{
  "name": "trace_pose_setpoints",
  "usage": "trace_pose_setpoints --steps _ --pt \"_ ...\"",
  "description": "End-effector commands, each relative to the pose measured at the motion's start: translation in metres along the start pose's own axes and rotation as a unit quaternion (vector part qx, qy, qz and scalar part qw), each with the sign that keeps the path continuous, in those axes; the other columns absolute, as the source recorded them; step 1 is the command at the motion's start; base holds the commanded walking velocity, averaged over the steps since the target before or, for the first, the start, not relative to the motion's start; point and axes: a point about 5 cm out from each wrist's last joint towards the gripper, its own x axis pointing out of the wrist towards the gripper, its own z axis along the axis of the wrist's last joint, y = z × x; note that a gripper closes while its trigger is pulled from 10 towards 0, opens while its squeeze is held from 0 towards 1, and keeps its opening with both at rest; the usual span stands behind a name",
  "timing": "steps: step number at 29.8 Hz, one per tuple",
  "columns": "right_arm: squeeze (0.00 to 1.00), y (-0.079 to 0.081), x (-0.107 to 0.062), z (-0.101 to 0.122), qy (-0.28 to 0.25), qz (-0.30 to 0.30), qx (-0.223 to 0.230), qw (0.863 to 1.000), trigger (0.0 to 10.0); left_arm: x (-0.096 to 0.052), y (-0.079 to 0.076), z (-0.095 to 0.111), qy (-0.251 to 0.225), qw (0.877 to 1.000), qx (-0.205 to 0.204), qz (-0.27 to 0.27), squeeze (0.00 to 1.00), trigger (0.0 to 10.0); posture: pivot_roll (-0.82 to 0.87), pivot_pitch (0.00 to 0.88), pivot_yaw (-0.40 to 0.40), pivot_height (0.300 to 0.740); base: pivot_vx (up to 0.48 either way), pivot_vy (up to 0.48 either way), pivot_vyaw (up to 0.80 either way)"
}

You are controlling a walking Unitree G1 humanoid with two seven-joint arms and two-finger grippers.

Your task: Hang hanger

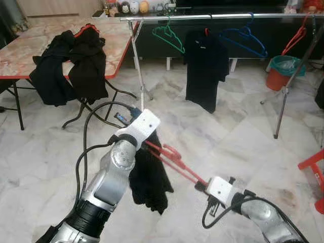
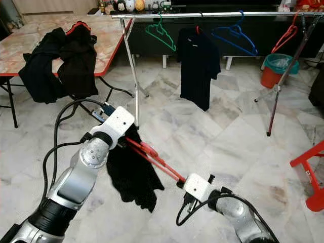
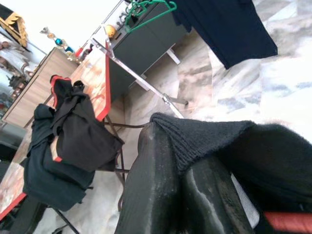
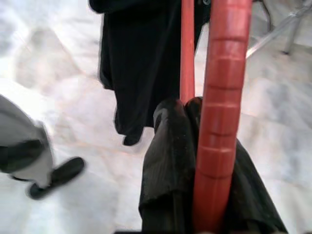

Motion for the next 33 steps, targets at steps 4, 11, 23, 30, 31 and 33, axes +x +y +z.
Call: trace_pose_setpoints --steps 4,11,23,30,31,33 --pt "0.00 0.004 -0.001 0.015 -0.035 0.041 -0.006 0.999 10.0 0.000 0.007 -0.014 0.025 1.000 0.015 0.008 0.00 10.0 0.00 0.007 0.066 0.740 0.000 0.000 0.00" --pt "0.00 0.009 -0.014 0.035 -0.108 0.097 0.051 0.988 10.0 -0.009 0.010 -0.055 0.095 0.995 -0.002 -0.003 0.00 10.0 -0.01 0.000 0.066 0.740 0.000 0.000 0.00" --pt "0.00 -0.002 -0.042 0.029 -0.077 0.132 0.066 0.986 10.0 -0.020 0.035 -0.101 0.176 0.983 -0.041 0.036 0.00 10.0 -0.01 0.000 0.068 0.740 0.000 0.000 0.00" --pt "0.00 -0.012 -0.055 0.022 -0.044 0.115 0.063 0.990 10.0 -0.025 0.046 -0.112 0.190 0.979 -0.042 0.057 0.00 10.0 -0.01 0.004 0.068 0.740 0.000 0.000 0.00" --pt "0.00 -0.013 -0.056 0.022 -0.038 0.117 0.058 0.991 10.0 -0.025 0.048 -0.114 0.192 0.979 -0.042 0.059 0.00 10.0 -0.01 0.004 0.068 0.740 0.000 0.000 0.00" --pt "0.00 -0.015 -0.060 0.019 -0.018 0.115 0.054 0.992 10.0 -0.027 0.055 -0.120 0.198 0.975 -0.051 0.085 0.00 10.0 -0.01 0.006 0.070 0.740 0.000 0.000 0.00"
